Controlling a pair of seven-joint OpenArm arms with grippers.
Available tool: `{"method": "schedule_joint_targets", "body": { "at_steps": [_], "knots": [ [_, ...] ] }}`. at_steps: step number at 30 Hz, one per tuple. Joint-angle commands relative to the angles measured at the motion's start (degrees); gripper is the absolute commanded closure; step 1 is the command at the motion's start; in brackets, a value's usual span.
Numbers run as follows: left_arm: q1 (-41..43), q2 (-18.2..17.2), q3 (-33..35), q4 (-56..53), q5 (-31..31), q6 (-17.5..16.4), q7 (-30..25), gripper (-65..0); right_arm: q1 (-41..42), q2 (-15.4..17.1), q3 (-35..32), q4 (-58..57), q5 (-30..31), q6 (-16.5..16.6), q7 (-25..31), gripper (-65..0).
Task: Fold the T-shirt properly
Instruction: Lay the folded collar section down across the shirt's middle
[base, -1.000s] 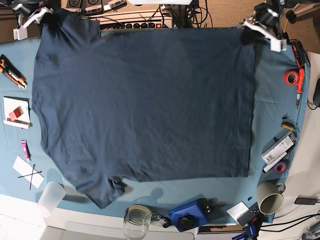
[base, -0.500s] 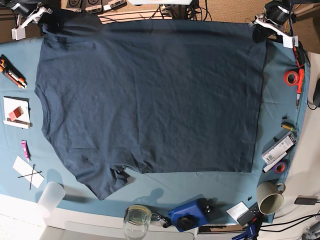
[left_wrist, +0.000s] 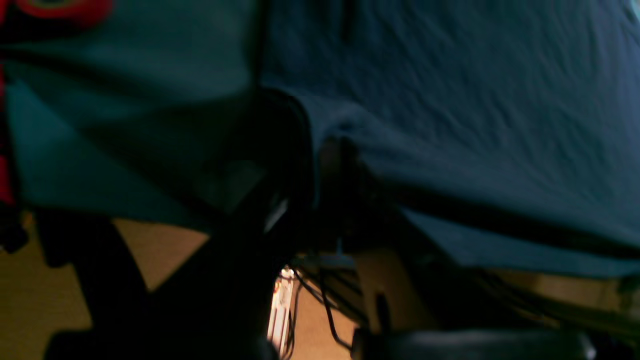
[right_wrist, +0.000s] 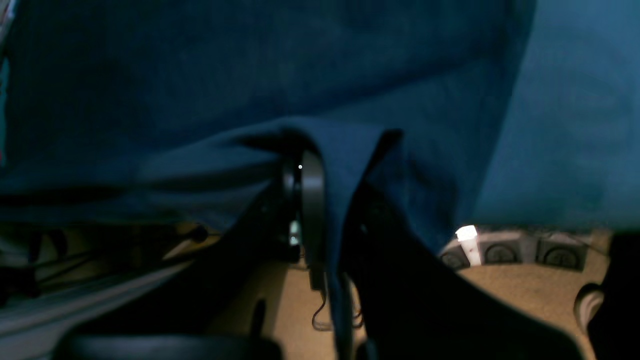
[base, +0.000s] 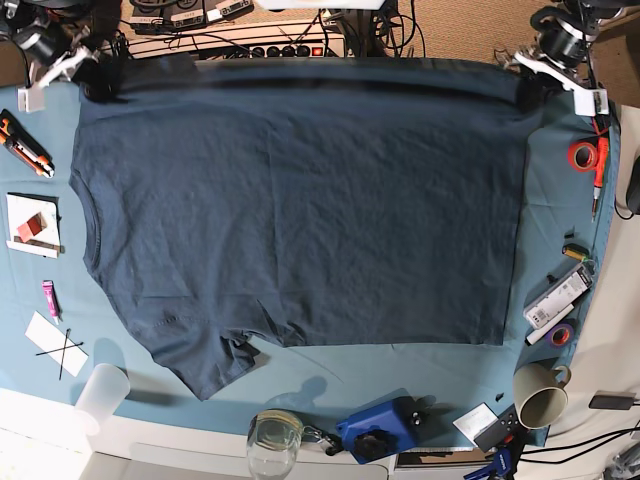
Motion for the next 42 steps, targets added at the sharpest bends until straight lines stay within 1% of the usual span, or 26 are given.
{"method": "schedule_joint_targets", "body": {
  "at_steps": [1, 4, 6, 8, 11, 12, 14, 16, 21, 23, 26, 29, 32, 37, 40, 42],
  "knots": [
    [-0.57, -0.44, -0.39, 0.7, -0.15, 0.17, -1.68, 0.0, 0.46, 1.49, 0.63, 0.7, -0.26, 0.08, 2.19, 0.0],
    [-2.38, -0.59, 0.87, -0.26, 1.11, 0.28, -1.7, 0.0, 2.71, 2.82, 0.44, 0.68, -2.54, 0.08, 3.26, 0.0],
    [-3.45, -1.22, 2.25, -0.72, 2.21, 1.16, -1.75, 0.0, 4.07, 4.28, -0.13, 0.68, -4.59, 0.08, 4.09, 0.0],
    [-4.74, -2.08, 3.67, -0.74, 4.42, 1.86, -2.43, 0.0, 5.22, 5.66, -1.01, 0.68, -6.32, 0.08, 5.25, 0.0],
    [-6.97, -3.87, 6.29, -0.74, 8.44, 2.51, -4.37, 0.0, 7.41, 6.84, -2.99, 0.66, -9.64, 0.08, 7.13, 0.0],
    [-7.76, -4.35, 7.23, -0.74, 9.79, 2.73, -4.59, 0.0, 8.09, 6.88, -3.72, 0.63, -10.69, 0.08, 7.39, 0.0],
    [-9.07, -5.03, 9.01, -0.74, 12.11, 4.66, -4.74, 0.0, 9.66, 6.86, -5.31, 0.63, -12.48, 0.08, 8.22, 0.0],
    [-10.49, -5.03, 10.29, -0.81, 13.18, 6.12, -4.74, 0.0, 11.08, 6.86, -7.02, 0.63, -14.36, 0.08, 8.79, 0.0],
    [-14.47, -5.03, 13.27, -4.13, 14.36, 6.01, -6.14, 0.0, 14.43, 6.86, -12.24, 0.63, -20.15, 0.08, 10.88, 0.0],
    [-16.55, -5.01, 13.75, -5.77, 16.37, 6.08, -6.23, 0.0, 15.74, 6.86, -13.79, 0.63, -22.32, -0.04, 12.11, 0.0],
    [-19.67, -5.2, 13.75, -6.82, 18.14, 6.54, -6.21, 0.0, 17.66, 6.84, -14.75, 0.63, -25.55, -1.2, 14.88, 0.0],
    [-21.97, -5.55, 14.03, -7.58, 18.12, 6.47, -6.19, 0.0, 19.61, 6.84, -14.75, 0.48, -26.67, -1.4, 15.23, 0.0],
    [-24.15, -6.69, 15.1, -10.27, 18.16, 6.45, -6.25, 0.0, 21.57, 6.84, -14.75, -0.96, -27.5, -1.4, 15.47, 0.0],
    [-28.81, -7.98, 15.78, -16.44, 18.53, 6.45, -6.84, 0.0, 25.57, 6.84, -14.75, -7.26, -27.56, -1.33, 16.33, 0.0],
    [-32.15, -9.16, 16.22, -20.41, 18.34, 6.45, -6.86, 0.0, 28.24, 6.86, -14.75, -10.99, -27.58, -0.66, 16.72, 0.0],
    [-34.64, -9.81, 17.14, -23.71, 18.4, 5.66, -6.84, 0.0, 30.23, 6.86, -14.78, -13.57, -27.58, -0.46, 16.74, 0.0]
  ]
}}
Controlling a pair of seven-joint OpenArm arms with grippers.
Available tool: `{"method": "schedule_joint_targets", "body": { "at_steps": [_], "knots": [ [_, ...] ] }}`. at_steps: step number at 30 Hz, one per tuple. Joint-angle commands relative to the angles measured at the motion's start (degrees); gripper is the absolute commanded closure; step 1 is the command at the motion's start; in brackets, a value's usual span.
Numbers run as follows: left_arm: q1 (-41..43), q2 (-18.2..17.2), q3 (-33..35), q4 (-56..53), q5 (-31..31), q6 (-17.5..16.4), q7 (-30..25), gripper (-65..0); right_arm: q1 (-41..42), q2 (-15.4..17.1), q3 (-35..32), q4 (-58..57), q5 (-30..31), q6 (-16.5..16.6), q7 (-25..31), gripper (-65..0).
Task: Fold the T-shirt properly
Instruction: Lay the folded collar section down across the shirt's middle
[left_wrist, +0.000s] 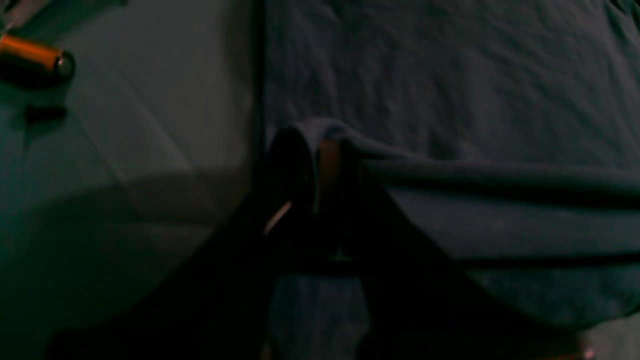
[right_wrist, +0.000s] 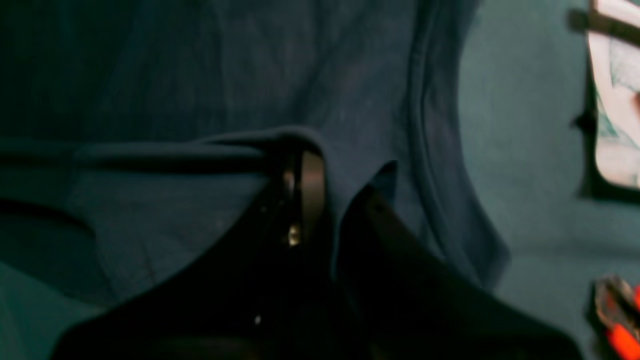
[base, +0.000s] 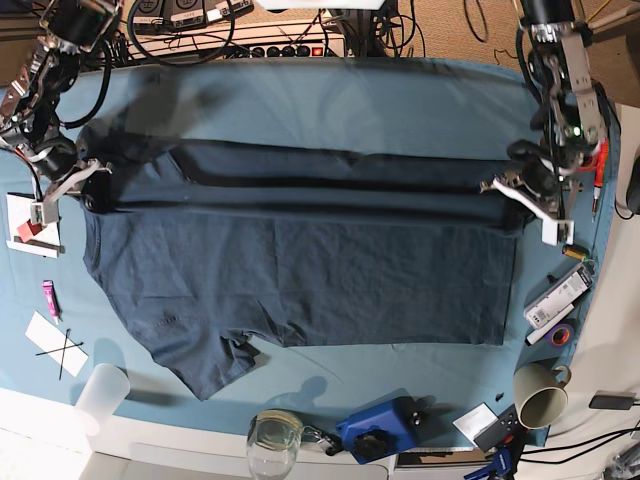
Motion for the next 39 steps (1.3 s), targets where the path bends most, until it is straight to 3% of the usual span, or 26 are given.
{"method": "schedule_joint_targets", "body": {
  "at_steps": [1, 12, 20, 39],
  "knots": [
    [-1.77, -1.07, 0.2, -0.55, 0.44, 0.35, -1.6, 0.0, 1.77, 1.51, 0.31, -0.5, 0.28, -0.79, 1.95, 0.0],
    [-7.52, -1.44, 1.27, -4.87, 1.4, 0.98, -1.42, 0.0, 12.57, 1.46, -9.18, -11.98, -9.33, -1.16, 9.22, 0.0],
    [-7.85, -1.42, 1.62, -7.15, 3.5, 0.96, -2.95, 0.0, 20.63, 1.46, -10.4, -19.98, -14.01, -2.36, 11.34, 0.0],
    [-9.88, -1.42, 1.62, -7.5, 3.52, 0.96, -3.78, 0.0, 20.94, 1.46, -10.4, -21.73, -15.72, -2.4, 15.61, 0.0]
  ]
}}
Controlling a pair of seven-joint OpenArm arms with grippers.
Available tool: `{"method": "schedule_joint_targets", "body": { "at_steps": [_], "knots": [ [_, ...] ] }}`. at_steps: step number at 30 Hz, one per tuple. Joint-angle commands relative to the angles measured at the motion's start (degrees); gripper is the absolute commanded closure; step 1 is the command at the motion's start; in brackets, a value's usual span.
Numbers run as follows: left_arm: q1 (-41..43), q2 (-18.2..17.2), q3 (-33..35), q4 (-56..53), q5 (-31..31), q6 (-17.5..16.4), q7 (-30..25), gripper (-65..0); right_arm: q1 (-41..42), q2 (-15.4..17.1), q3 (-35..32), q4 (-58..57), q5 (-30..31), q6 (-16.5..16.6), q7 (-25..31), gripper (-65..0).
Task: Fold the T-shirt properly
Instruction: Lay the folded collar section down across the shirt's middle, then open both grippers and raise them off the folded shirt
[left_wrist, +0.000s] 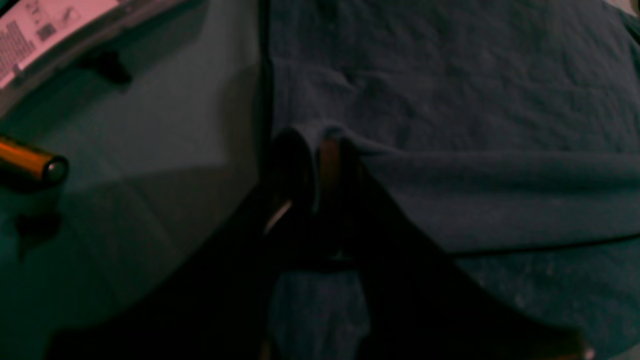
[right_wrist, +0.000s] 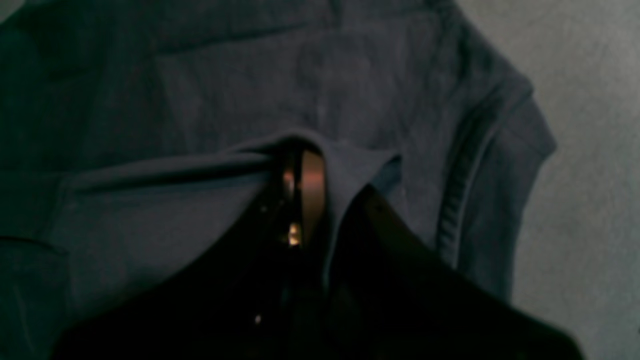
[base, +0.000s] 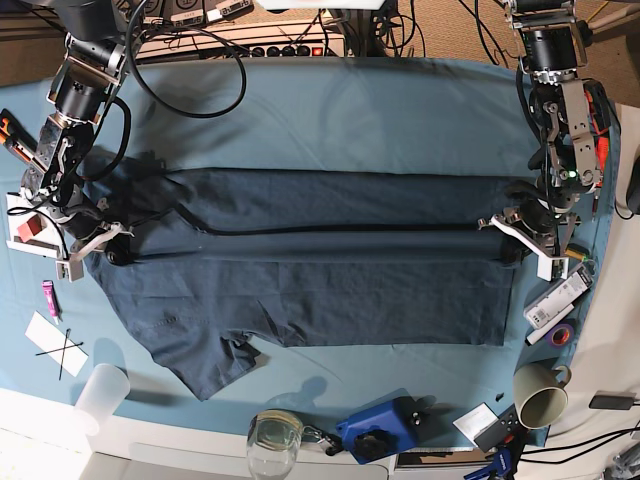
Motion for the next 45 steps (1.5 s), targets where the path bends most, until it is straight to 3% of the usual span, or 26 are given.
{"method": "schedule_joint_targets", "body": {
  "at_steps": [1, 5, 6, 10, 12, 18, 21, 30, 33, 37, 39, 42, 45],
  "knots": [
    [-1.05, -0.94, -0.39, 0.87, 0.42, 0.57, -1.66, 0.0, 1.46, 1.44, 0.35, 1.07, 0.17, -0.55, 2.21, 0.0],
    [-1.11, -0.96, -0.39, 0.87, 0.42, -0.09, -2.03, 0.0, 1.46, 1.46, 0.46, 1.07, 0.17, -0.55, 2.25, 0.0],
    [-1.2, -0.94, -0.39, 0.87, 0.42, -0.13, -2.43, -2.3, 1.46, 1.46, 0.46, 1.14, 0.2, -0.55, 2.38, -0.4],
    [-2.21, -0.96, -0.39, 0.87, 0.46, -0.24, -2.51, -15.5, 1.49, 1.49, 0.46, 1.18, 0.28, -0.52, 4.22, -12.4],
    [-3.06, -0.96, -0.42, 0.9, 0.48, 0.04, -2.49, -18.3, 1.6, 1.49, 0.46, 1.18, 1.11, -0.52, 3.85, -13.0],
    [-5.2, -0.98, -0.46, 0.96, 5.68, 0.17, -1.18, -18.6, 1.57, 1.9, 1.36, 3.21, 5.4, -0.52, -3.1, -13.0],
    [-5.7, -0.96, -0.46, 1.16, 6.23, 0.22, -0.28, -18.5, 1.57, 1.92, 3.43, 6.08, 7.17, -0.52, -3.65, -13.0],
    [-4.79, -0.96, -1.01, 13.11, 5.14, 0.66, 15.28, -18.6, 1.44, 1.95, 9.73, 15.28, 10.32, -0.5, -12.04, -13.0],
    [-1.66, -0.96, -1.31, 18.51, 5.14, 0.63, 15.91, -18.6, 1.42, 2.29, 10.58, 17.0, 10.34, 0.26, -15.65, -14.8],
    [5.03, -0.96, -1.31, 24.98, 5.16, 0.61, 16.02, -18.6, 1.42, 4.22, 10.6, 17.18, 15.72, 1.59, -22.45, -27.3],
    [8.46, -0.96, -1.31, 28.24, 5.2, 0.61, 16.02, -18.6, 1.44, 5.35, 10.71, 17.18, 19.3, 1.55, -26.18, -27.7],
    [13.81, -0.94, -1.31, 33.7, 6.49, 0.66, 16.02, -18.6, 1.42, 7.04, 11.13, 17.2, 22.75, -1.92, -30.88, -27.6],
    [19.19, -0.94, -1.31, 39.1, 6.86, 0.63, 15.96, -18.6, 1.18, 7.63, 14.32, 17.2, 22.91, -3.21, -31.32, -27.6]
  ]
}}
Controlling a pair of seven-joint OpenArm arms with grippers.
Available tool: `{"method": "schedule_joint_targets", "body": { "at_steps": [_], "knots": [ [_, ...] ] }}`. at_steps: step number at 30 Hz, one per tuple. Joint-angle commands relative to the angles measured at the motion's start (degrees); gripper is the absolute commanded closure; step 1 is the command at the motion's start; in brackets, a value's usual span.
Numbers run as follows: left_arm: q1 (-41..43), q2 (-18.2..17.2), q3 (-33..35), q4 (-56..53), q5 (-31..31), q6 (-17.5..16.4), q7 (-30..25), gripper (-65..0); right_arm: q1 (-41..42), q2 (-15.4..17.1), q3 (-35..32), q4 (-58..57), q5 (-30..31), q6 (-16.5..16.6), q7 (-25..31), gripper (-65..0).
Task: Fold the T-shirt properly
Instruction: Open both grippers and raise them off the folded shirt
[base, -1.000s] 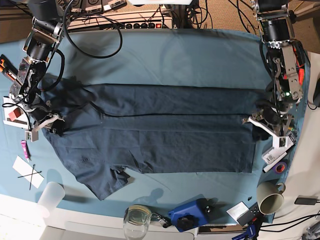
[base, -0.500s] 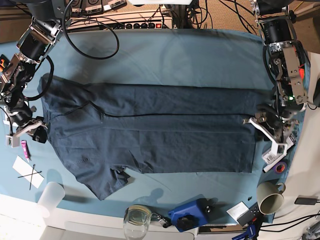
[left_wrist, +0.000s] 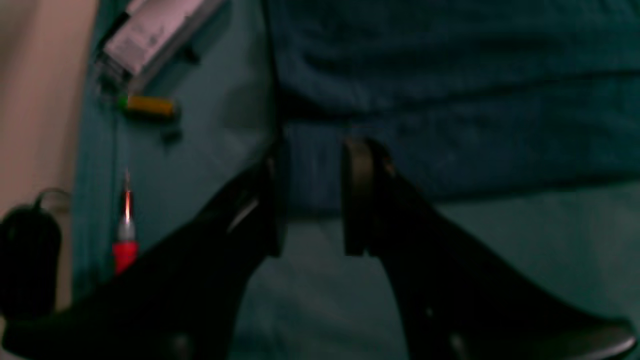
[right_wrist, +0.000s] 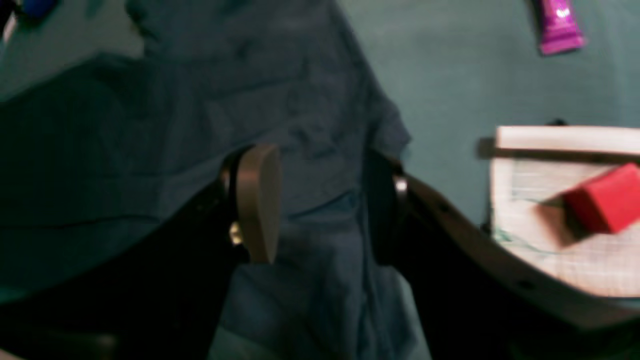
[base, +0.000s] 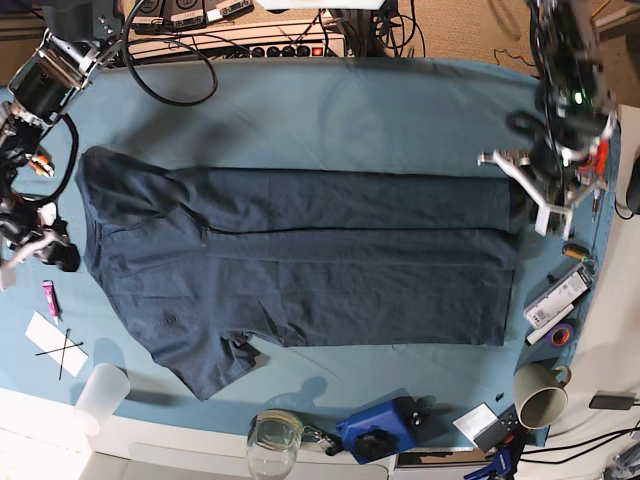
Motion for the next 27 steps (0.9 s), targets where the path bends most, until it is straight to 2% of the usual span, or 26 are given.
{"method": "schedule_joint_targets", "body": {
  "at_steps": [1, 5, 8, 11, 14, 19, 27],
  "knots": [
    [1.53, -0.55, -0.2, 2.78, -0.44, 0.13, -1.55, -18.6, 0.9, 1.77, 2.14, 1.03, 1.07, -0.13, 1.31, -27.6],
    [8.11, -0.46, -0.2, 8.24, -0.42, 0.11, -1.84, -18.6, -1.4, 1.79, 9.49, 0.7, 1.07, -0.07, 0.74, -27.7],
    [11.37, 0.26, -0.2, 10.38, -0.42, 0.11, -2.62, -18.6, -5.11, 1.79, 12.35, 0.7, 1.14, 0.04, -0.13, -27.7],
    [12.87, 1.86, -0.2, 10.99, -0.46, 0.11, -3.19, -18.6, -9.66, 1.7, 12.57, 0.7, 1.75, 0.2, -0.15, -27.7],
    [13.09, 4.17, -0.2, 10.97, -0.46, 0.11, -3.1, -18.6, -13.6, 1.62, 12.46, 0.7, 3.45, 2.82, -0.09, -27.7],
    [13.07, 7.56, -0.2, 10.97, -0.72, 0.09, -3.15, -18.6, -17.2, 0.9, 12.48, 0.7, 3.41, 2.8, 2.1, -27.7],
    [13.09, 8.79, -0.2, 10.97, -1.73, 0.07, -3.1, -18.6, -17.44, -3.06, 12.46, -2.82, 2.75, 2.75, 6.05, -27.6]
  ]
}}
